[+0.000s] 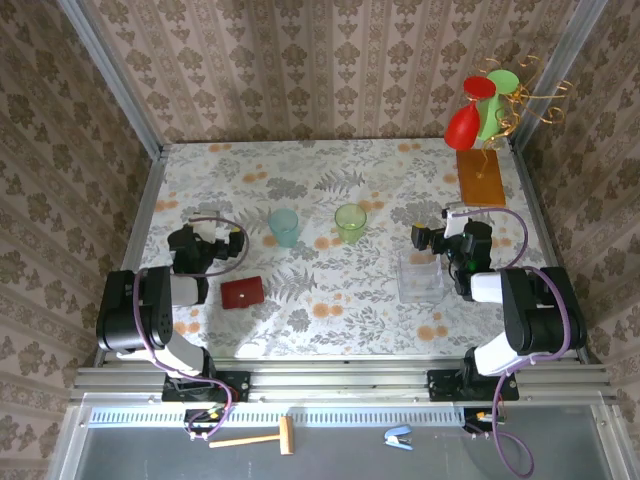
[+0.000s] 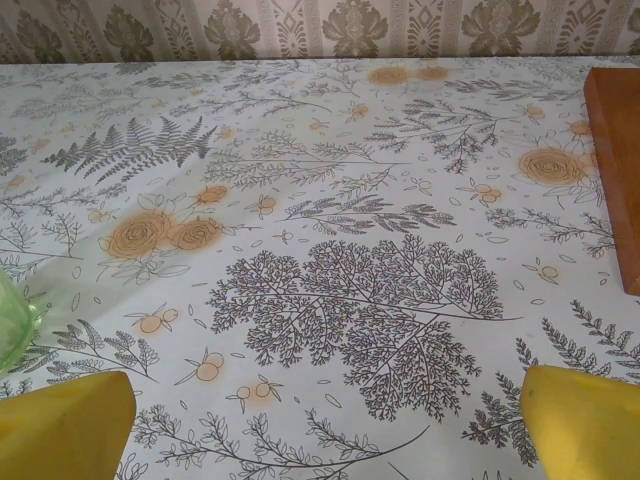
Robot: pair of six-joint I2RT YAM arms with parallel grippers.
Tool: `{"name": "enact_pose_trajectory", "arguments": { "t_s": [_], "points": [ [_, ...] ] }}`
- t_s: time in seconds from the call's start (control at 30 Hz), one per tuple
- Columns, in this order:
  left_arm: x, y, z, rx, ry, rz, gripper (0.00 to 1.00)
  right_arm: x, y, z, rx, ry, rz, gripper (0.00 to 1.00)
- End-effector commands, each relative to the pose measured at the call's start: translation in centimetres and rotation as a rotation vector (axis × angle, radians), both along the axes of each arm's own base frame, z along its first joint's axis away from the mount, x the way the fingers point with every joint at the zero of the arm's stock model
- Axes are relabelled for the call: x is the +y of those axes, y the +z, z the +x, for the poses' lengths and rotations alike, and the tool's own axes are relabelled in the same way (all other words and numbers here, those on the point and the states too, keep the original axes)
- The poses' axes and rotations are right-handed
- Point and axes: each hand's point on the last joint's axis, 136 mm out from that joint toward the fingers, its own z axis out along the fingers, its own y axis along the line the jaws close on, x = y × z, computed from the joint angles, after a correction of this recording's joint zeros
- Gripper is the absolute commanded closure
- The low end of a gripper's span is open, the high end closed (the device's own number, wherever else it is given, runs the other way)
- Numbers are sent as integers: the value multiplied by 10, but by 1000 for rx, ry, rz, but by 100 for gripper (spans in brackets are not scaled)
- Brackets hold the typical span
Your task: Take the credit cards out of the card holder
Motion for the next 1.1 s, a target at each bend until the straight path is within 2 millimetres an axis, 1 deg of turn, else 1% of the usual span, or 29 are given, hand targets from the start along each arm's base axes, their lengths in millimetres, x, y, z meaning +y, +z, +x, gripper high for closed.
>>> {"name": "enact_pose_trajectory", "arguments": {
  "t_s": [0.0,0.9,1.07],
  "points": [
    [-3,4,-1,-26,-25,7,0,3,2,-1,-20,21,-4,0],
    [-3,3,-1,-24,-25,5,0,3,2,-1,-20,20,-4,0],
    [12,3,3,-14,61,-8,0,3,2,-1,-21,20,-4,0]
  ]
}}
